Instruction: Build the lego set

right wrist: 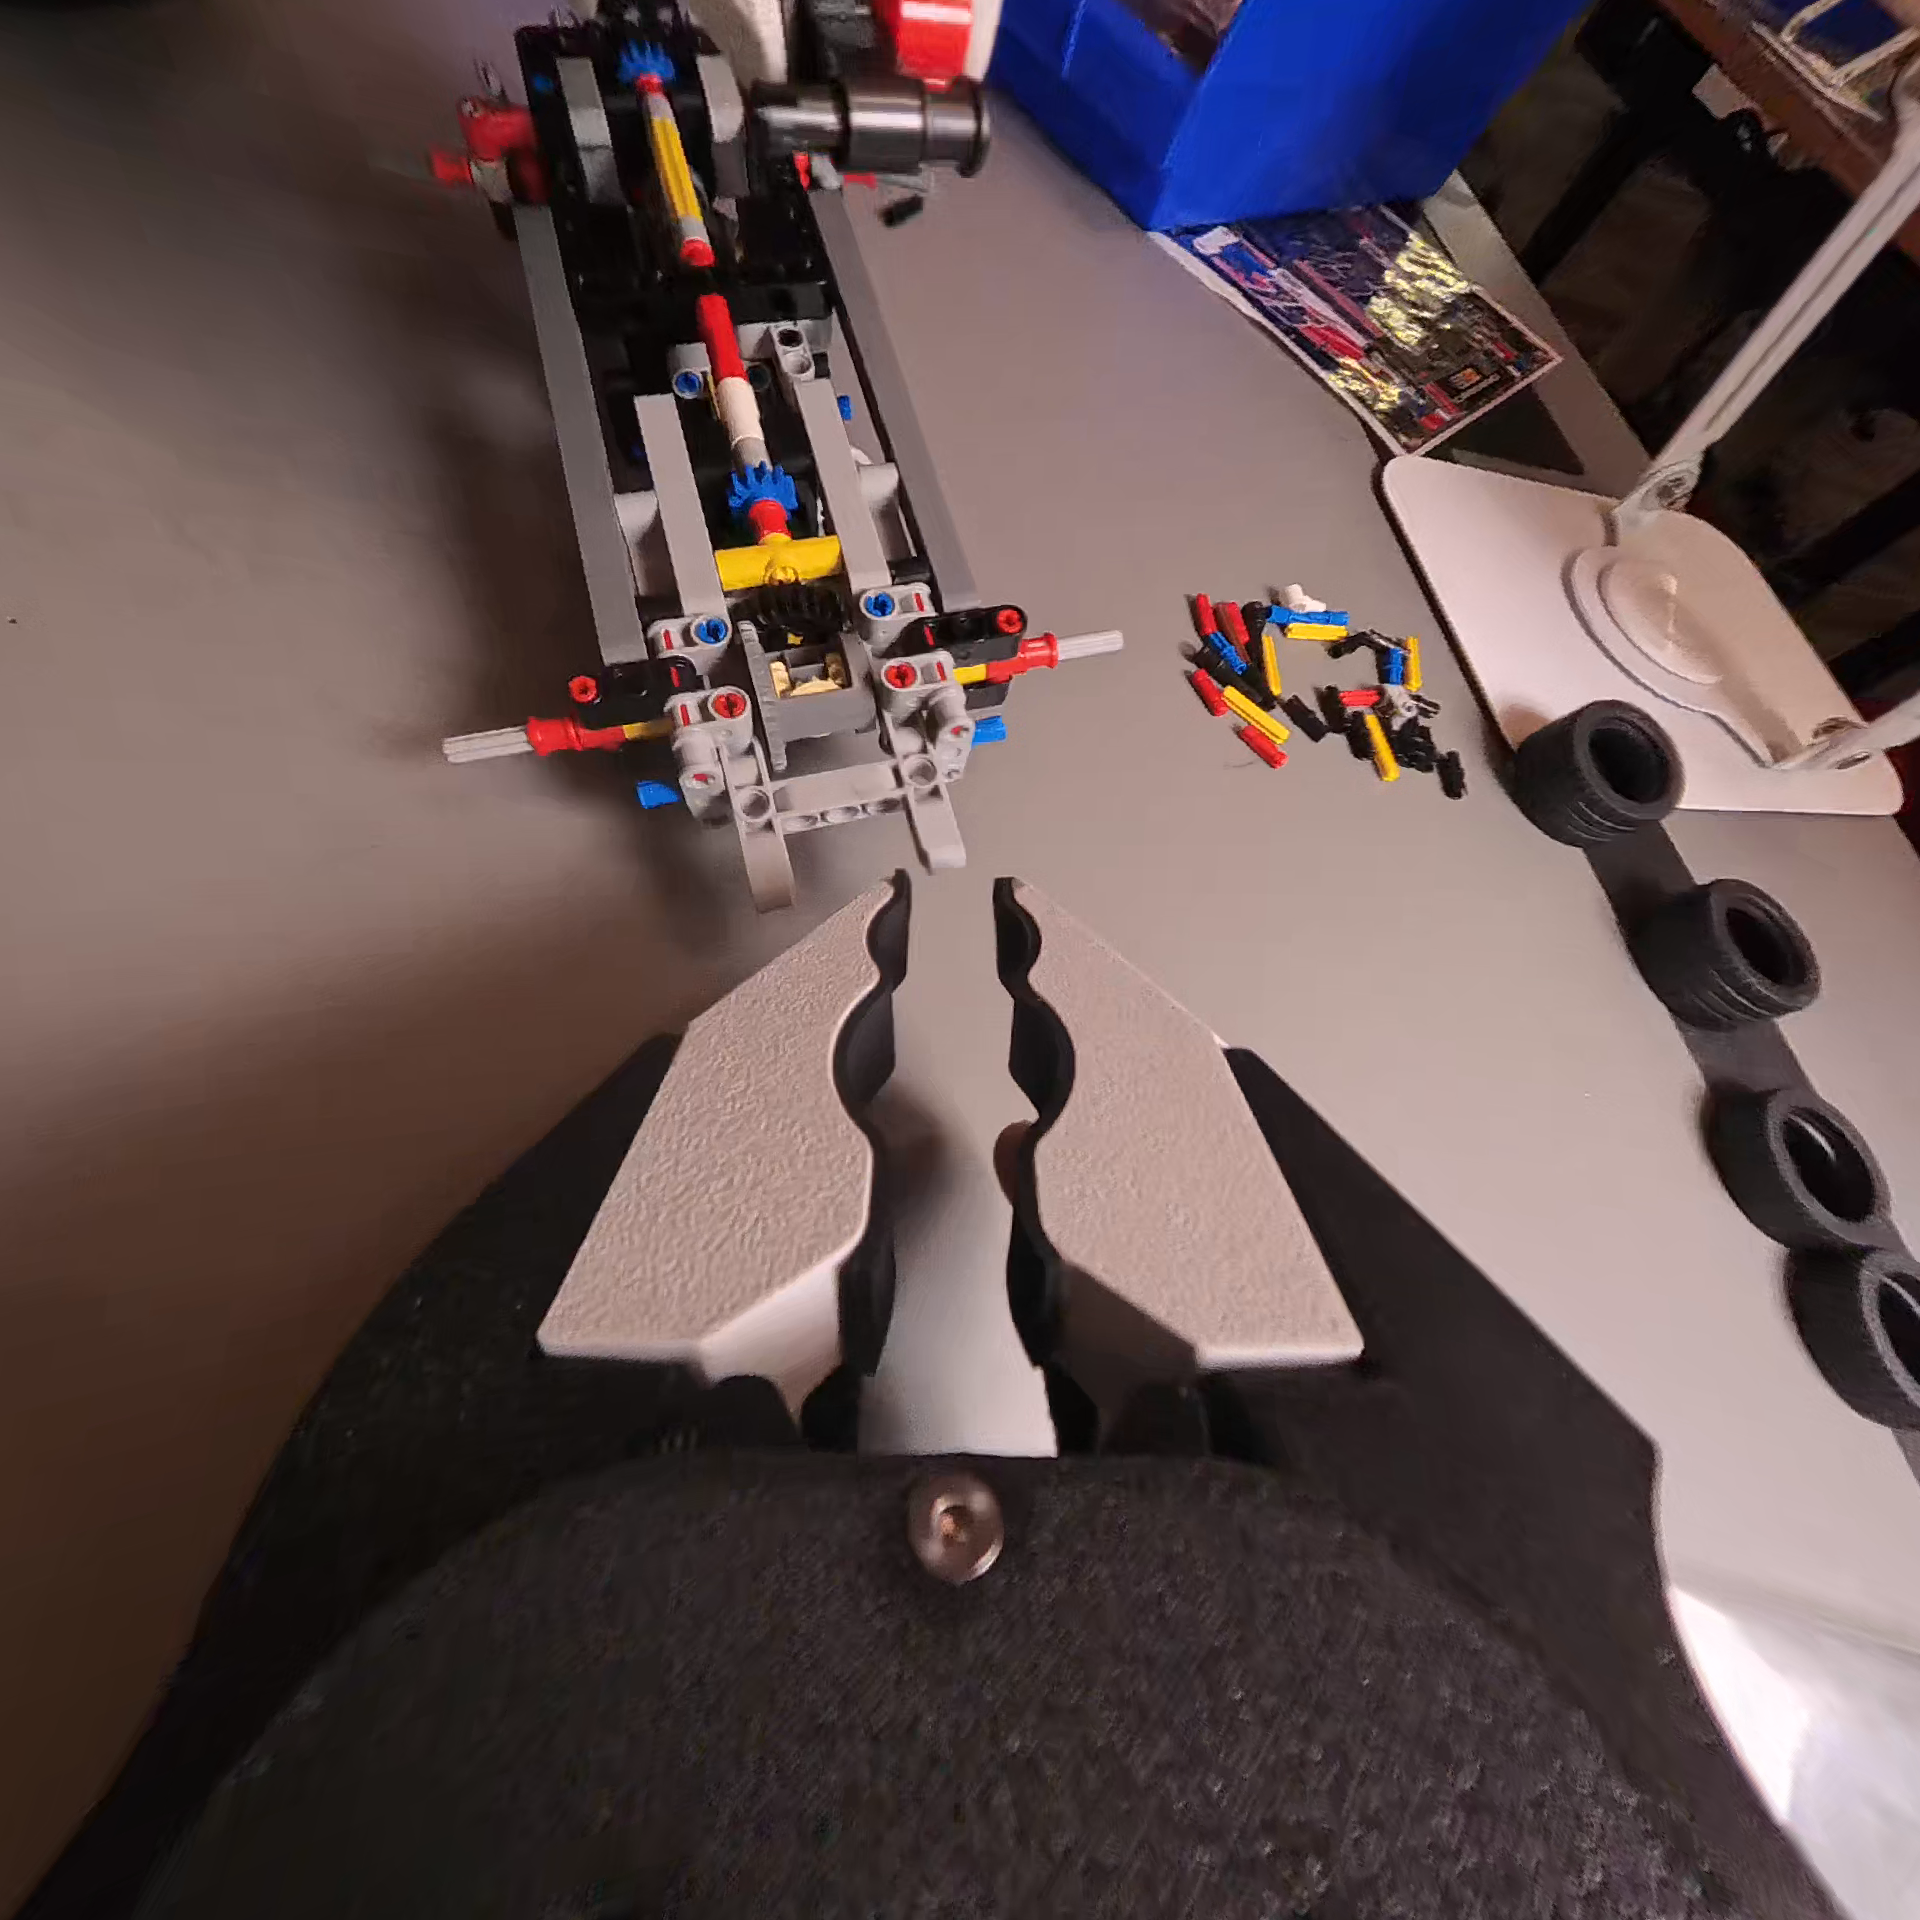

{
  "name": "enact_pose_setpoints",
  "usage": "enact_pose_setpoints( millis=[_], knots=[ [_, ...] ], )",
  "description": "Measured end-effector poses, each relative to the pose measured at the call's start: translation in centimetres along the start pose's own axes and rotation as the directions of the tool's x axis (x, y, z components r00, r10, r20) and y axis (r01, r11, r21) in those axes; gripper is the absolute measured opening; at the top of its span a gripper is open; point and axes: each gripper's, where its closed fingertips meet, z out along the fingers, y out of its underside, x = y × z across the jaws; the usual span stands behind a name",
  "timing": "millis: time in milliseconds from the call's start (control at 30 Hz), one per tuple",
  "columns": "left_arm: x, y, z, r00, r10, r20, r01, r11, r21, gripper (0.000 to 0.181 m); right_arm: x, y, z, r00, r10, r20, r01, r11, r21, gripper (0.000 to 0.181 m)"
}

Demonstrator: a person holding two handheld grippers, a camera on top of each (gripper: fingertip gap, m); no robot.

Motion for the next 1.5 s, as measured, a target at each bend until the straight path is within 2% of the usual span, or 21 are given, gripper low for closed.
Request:
enact_pose_setpoints(
  millis=[133, 200, 333, 667, 967, 1100, 1233, 1400, 1500],
  knots=[
    [0.6, -0.5, 1.4, 0.999, 0.015, -0.029, -0.015, 1.0, 0.007, 0.013, -0.3, 0.3, 1.0, 1.0, -0.01, 0.0, 0.01, 1.0, -0.007, 0.014],
    [0.8, -0.5, 1.7, 0.999, 0.027, -0.034, -0.027, 1.0, 0.004, 0.013, -0.4, 0.1, 1.1, 1.0, -0.012, -0.003, 0.012, 1.0, 0.001, 0.006],
    [0.8, -0.2, 1.7, 0.999, 0.035, -0.036, -0.035, 0.999, 0.001, 0.013, -0.9, -0.7, 1.0, 1.0, -0.019, 0.014, 0.018, 0.999, 0.041, 0.006],
    [0.3, 2.1, 1.5, 0.99, 0.139, -0.01, -0.14, 0.987, -0.085, 0.014, -3.2, -2.5, 1.3, 0.993, -0.071, 0.09, 0.059, 0.991, 0.122, 0.004],
    [0.7, 2.3, 1.5, 0.991, 0.132, -0.037, -0.134, 0.989, -0.058, 0.014, -3.0, -1.9, 1.5, 0.995, -0.057, 0.081, 0.051, 0.995, 0.081, 0.004],
    [0.8, 2.3, 1.4, 0.991, 0.129, -0.04, -0.131, 0.99, -0.048, 0.014, -2.7, -1.5, 1.1, 0.995, -0.051, 0.083, 0.045, 0.997, 0.07, 0.012],
    [1.1, 2.1, 1.3, 0.988, 0.143, -0.056, -0.145, 0.989, -0.031, 0.014, -1.7, -3.2, -0.8, 0.995, 0.019, 0.097, -0.036, 0.985, 0.171, 0.016],
    [2.2, 1.5, 1.2, 0.979, 0.169, -0.112, -0.168, 0.986, 0.02, 0.014, -2.1, -6.9, -3.6, 0.97, 0.102, 0.222, -0.176, 0.923, 0.343, 0.022],
    [3.3, 1.1, 1.1, 0.968, 0.204, -0.148, -0.196, 0.978, 0.067, 0.014, -2.9, -8.0, -4.0, 0.935, 0.156, 0.319, -0.276, 0.885, 0.376, 0.023]
  ],
)
